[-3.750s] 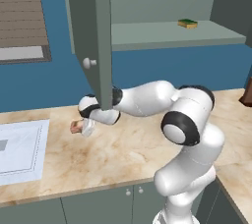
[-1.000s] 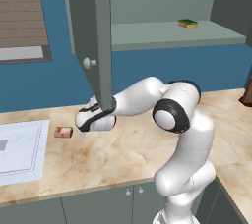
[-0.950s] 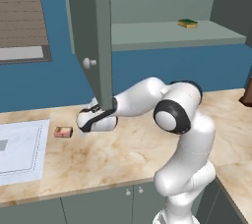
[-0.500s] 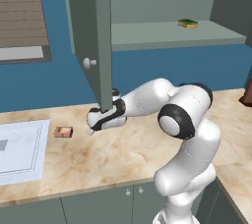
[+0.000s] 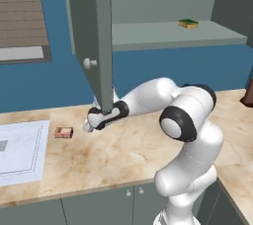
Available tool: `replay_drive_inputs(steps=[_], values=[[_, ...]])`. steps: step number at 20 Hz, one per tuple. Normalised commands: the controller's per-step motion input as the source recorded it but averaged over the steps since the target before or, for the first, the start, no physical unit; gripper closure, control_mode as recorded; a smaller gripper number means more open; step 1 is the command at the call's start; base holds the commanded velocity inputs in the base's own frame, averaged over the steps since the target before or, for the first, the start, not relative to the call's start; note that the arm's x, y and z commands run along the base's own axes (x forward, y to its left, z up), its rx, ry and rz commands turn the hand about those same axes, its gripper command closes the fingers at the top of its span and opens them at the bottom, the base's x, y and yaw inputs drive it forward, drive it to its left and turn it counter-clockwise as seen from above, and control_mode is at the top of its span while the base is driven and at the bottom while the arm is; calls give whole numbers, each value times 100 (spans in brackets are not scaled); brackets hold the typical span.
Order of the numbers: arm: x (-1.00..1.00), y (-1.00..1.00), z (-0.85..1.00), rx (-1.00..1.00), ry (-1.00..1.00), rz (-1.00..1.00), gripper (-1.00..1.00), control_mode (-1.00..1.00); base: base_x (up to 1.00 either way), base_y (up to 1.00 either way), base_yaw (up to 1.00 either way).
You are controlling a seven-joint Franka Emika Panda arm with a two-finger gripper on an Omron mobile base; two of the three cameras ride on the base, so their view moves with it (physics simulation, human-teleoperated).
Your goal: Locate and retrieve the bar soap and sponge from the cabinet. Place them next to the sink.
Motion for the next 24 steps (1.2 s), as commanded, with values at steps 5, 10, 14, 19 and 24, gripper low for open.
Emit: replay_drive_inputs(steps=[5, 10, 14, 19, 24], values=[[-28, -48, 0, 0, 1, -4, -100, -100, 0, 0, 0], [-36, -71, 0, 0, 0, -15, -100, -100, 0, 0, 0], [-27, -66, 0, 0, -2, -18, -100, -100, 0, 0, 0], [-16, -57, 0, 0, -6, -21, -100, -100, 0, 0, 0], [-12, -50, 0, -2, -2, -26, -100, -100, 0, 0, 0]])
